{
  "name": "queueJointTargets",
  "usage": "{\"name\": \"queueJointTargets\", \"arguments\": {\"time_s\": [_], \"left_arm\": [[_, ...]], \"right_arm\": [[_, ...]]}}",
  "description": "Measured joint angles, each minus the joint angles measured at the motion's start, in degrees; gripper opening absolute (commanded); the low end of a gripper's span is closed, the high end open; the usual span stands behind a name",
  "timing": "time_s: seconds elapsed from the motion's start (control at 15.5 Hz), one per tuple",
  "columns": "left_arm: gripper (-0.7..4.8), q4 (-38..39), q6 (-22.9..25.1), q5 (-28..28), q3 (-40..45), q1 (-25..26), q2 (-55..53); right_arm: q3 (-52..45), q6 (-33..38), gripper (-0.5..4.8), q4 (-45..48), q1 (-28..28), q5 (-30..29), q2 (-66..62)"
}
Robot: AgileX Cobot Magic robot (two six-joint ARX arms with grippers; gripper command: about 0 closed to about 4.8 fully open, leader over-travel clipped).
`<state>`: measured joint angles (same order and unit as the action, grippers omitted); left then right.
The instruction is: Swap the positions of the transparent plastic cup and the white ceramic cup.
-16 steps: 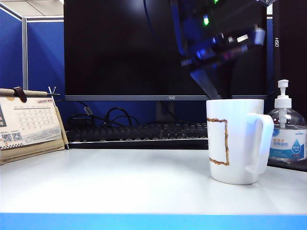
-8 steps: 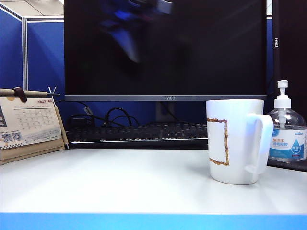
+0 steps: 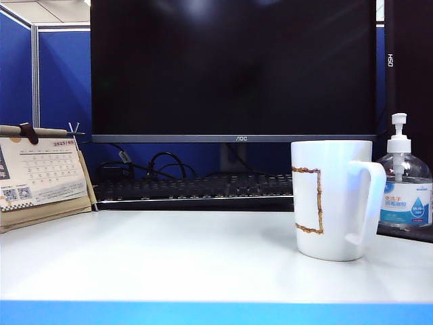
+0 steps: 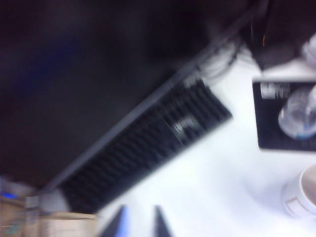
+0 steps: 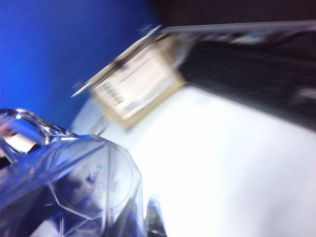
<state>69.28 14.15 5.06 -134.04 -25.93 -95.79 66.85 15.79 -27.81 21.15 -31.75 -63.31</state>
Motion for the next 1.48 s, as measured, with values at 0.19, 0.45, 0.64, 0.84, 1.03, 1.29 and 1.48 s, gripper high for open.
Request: {"name": "queueJointTargets", "arguments": {"time_s": [0.19, 0.45, 0.64, 0.84, 1.03, 1.29, 1.48], "left_arm": [[0.47, -0.15, 0.22, -0.33, 4.09, 0.07, 9.29], [0.38, -12.09, 0.02, -2.71, 34.95, 0.02, 28.74], [0.17, -44.02, -4.20, -4.39, 75.97, 0.00, 55.82], [0.17, -50.53, -7.93, -6.91, 89.85, 0.00, 68.37], [0.17, -49.09, -11.17, -10.67, 99.03, 0.00, 75.65], [0.17, -49.70, -17.18, -9.62, 110.27, 0.00, 76.35], [0.18, -55.17, -18.40, -7.02, 112.59, 0.00, 76.52]], "right_arm": [[0.63, 0.48, -0.08, 3.85, 6.64, -0.37, -4.96], [5.31, 0.46, -0.08, 4.59, 7.98, -0.37, -10.10], [6.21, 0.48, -0.08, 6.91, 8.31, -1.36, -11.72], [10.03, 0.28, -0.08, 5.51, 11.80, -1.36, -17.14], [18.64, -1.16, -0.08, 3.19, 16.26, -1.03, -26.80], [25.53, -5.49, -0.08, -5.75, 18.64, 1.86, -37.20], [25.64, -6.67, -0.08, -6.86, 18.73, 3.13, -42.38]]}}
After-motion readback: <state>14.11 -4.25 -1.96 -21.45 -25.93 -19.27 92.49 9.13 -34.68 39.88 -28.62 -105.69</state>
